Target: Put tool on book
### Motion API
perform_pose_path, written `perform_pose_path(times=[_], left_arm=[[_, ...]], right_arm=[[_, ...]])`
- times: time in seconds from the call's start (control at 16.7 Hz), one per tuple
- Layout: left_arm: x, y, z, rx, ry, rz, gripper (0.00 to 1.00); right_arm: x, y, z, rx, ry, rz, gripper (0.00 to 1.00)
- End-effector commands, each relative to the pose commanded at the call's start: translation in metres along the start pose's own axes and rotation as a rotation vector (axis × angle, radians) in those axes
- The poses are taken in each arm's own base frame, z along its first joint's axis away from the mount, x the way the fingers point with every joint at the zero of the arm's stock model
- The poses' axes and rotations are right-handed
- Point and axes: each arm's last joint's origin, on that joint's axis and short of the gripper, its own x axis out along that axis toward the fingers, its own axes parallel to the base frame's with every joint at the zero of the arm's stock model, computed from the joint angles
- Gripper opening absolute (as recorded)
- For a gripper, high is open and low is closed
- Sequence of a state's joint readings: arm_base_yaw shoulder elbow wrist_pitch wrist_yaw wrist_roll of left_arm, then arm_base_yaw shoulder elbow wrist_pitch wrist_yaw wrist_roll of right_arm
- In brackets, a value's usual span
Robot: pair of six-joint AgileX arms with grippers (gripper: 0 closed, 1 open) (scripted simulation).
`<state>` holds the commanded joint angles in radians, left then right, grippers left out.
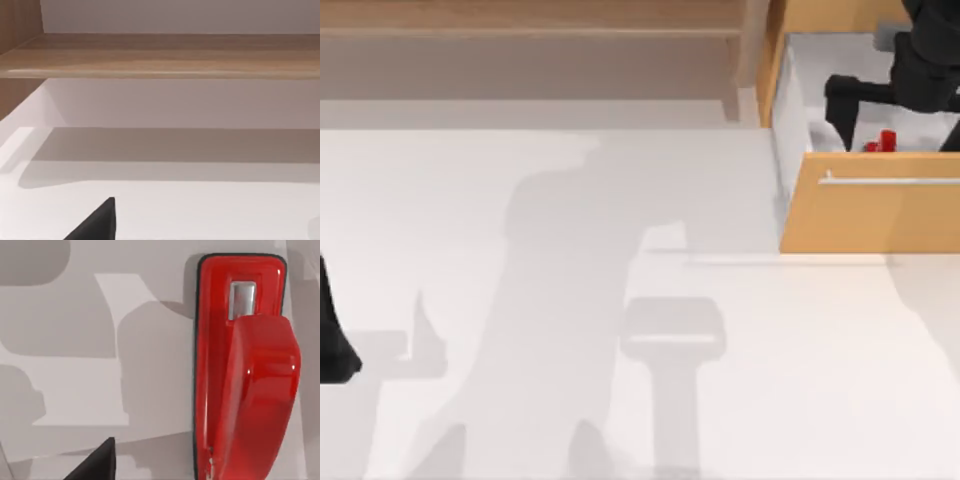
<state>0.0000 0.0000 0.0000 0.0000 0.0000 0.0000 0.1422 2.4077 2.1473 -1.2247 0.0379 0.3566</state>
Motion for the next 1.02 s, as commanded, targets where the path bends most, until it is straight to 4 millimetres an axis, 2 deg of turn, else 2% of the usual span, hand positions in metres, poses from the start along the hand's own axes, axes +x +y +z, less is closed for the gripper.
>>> perform_pose_path(times=[0.54, 0.78, 1.02], left_arm=[[0.0, 0.0, 0.0, 0.0, 0.0, 0.0, 1.0], [0.0, 0.0, 0.0, 0.0, 0.0, 0.0, 1.0], [0.0, 0.0, 0.0, 0.0, 0.0, 0.0, 1.0]], right_arm=[[0.037, 0.002, 0.007, 0.002, -0.008, 0.003, 1.0], [0.037, 0.002, 0.007, 0.002, -0.008, 0.003, 1.0], [0.037, 0.002, 0.007, 0.002, -0.008, 0.003, 0.7]])
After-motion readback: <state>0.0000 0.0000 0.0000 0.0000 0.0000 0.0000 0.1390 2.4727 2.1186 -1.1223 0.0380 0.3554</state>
